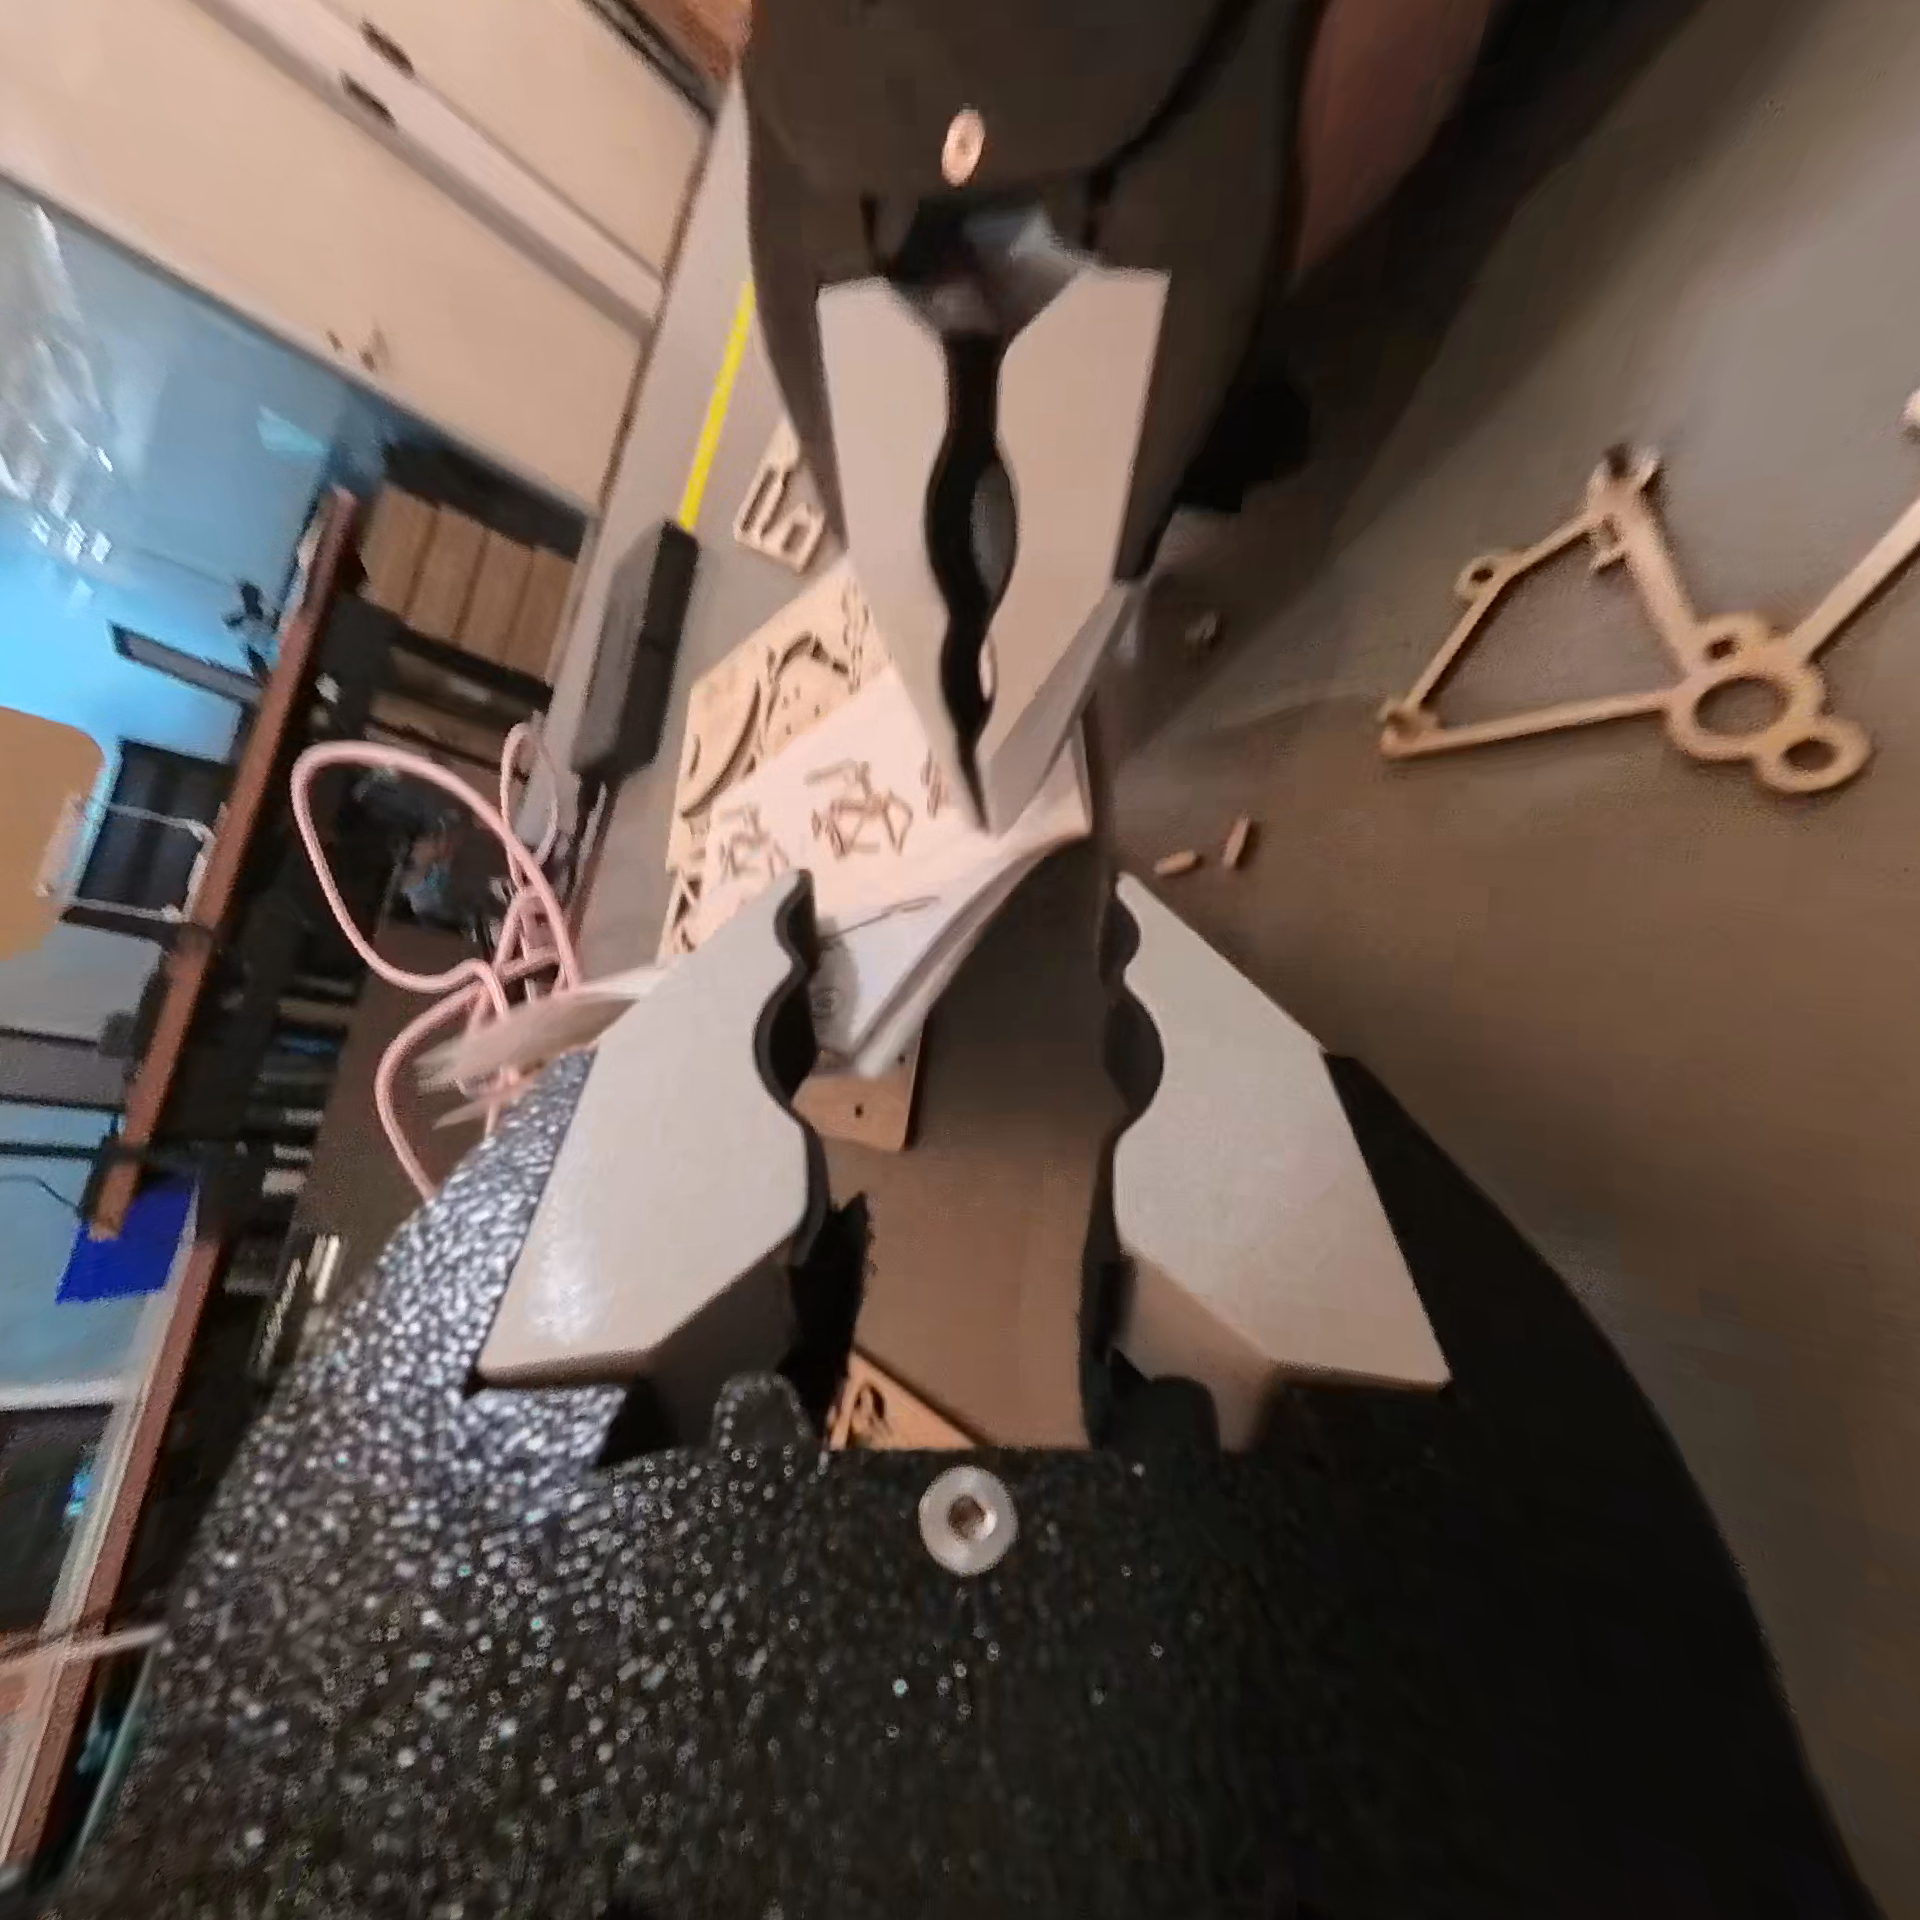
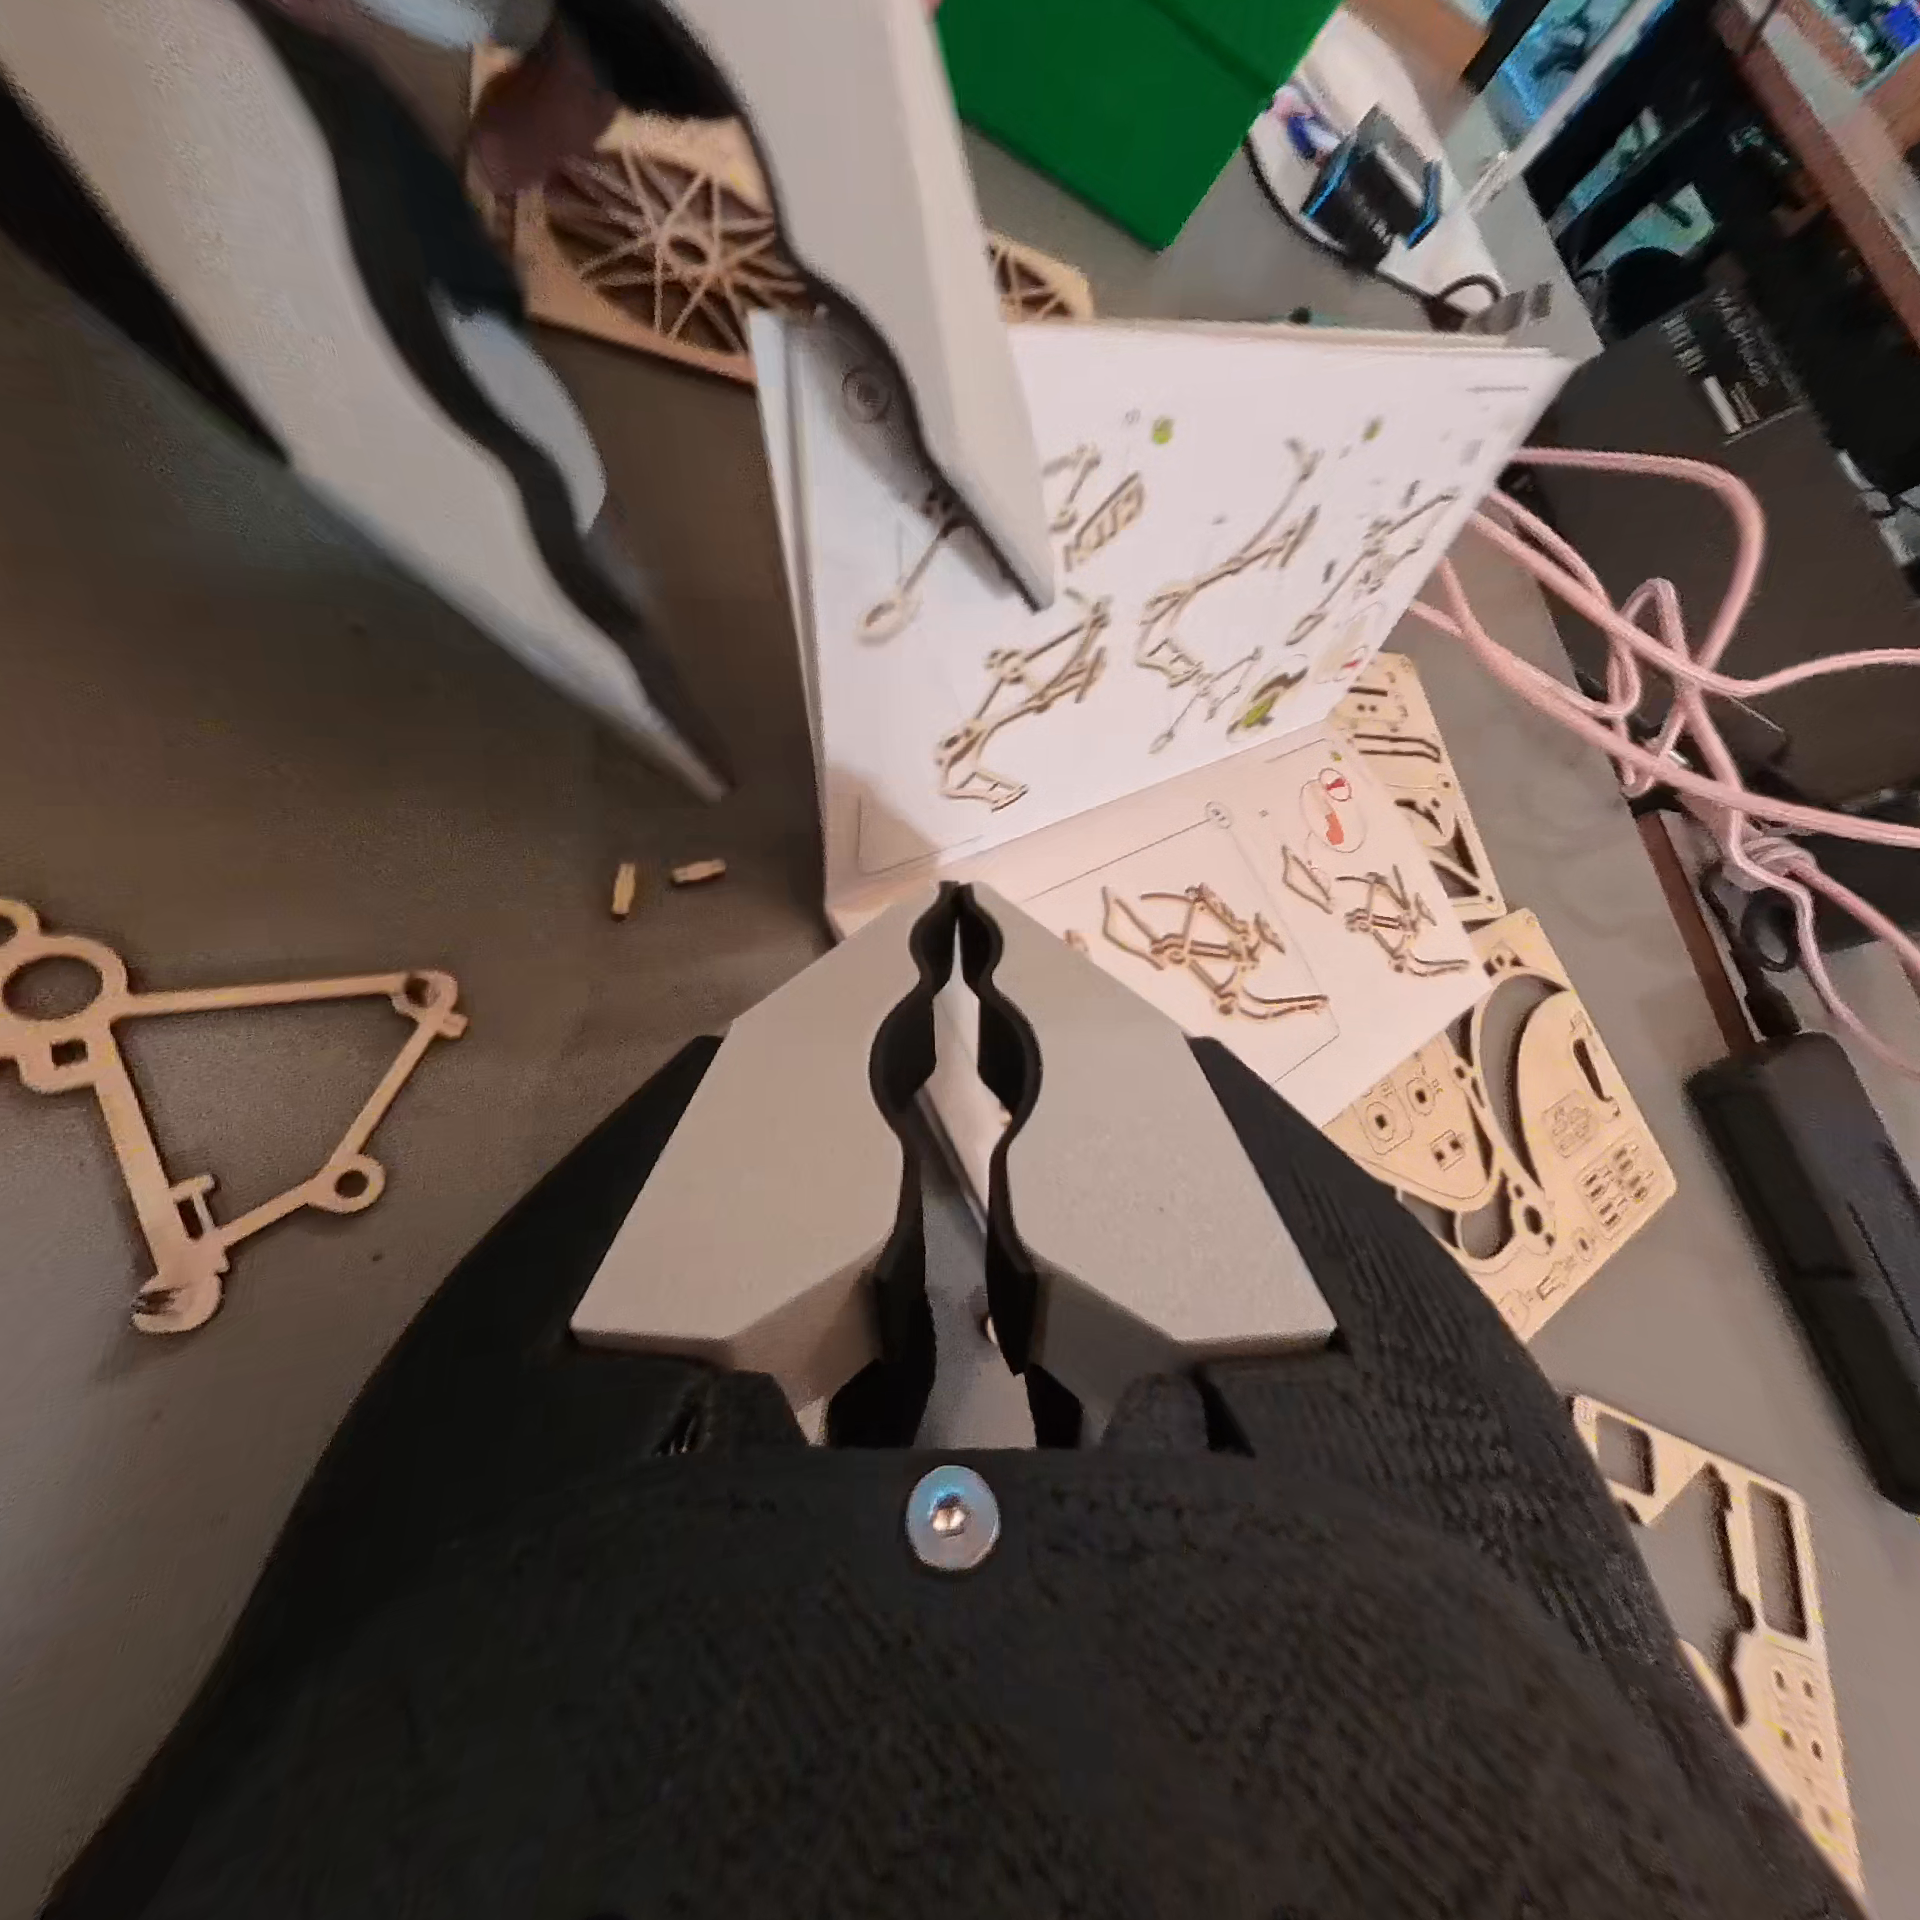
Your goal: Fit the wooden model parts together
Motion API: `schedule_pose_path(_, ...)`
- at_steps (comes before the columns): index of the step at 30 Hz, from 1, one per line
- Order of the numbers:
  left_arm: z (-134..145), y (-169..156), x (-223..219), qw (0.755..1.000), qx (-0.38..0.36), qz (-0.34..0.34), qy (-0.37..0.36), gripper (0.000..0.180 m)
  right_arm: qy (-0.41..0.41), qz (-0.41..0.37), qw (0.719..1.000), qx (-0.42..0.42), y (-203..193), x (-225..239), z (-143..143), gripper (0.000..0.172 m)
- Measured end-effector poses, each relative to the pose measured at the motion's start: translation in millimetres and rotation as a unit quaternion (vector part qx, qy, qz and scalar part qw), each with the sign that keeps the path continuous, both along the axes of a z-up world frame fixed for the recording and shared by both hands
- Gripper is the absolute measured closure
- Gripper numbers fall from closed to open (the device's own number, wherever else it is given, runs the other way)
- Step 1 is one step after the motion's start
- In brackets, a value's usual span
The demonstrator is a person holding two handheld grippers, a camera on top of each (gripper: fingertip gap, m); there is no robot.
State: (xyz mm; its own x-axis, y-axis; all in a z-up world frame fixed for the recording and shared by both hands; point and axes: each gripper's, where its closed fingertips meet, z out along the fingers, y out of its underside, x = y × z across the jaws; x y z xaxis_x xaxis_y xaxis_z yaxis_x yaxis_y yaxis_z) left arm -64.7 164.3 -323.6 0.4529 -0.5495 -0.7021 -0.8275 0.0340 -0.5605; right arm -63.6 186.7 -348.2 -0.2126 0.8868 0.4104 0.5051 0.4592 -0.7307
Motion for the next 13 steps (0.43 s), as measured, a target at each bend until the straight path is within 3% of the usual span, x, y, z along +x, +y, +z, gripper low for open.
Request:
schedule_pose_path(8, -31, -7, -37, 0.995, -0.080, 0.048, 0.042, 0.173, -0.009, -0.004, 1.000, 0.006, 3, 10, -3, 0.172)
schedule_pose_path(13, -33, -8, -36, 0.995, -0.072, 0.041, 0.056, 0.179, -0.005, -0.006, 1.000, 0.011, 4, 15, -2, 0.172)
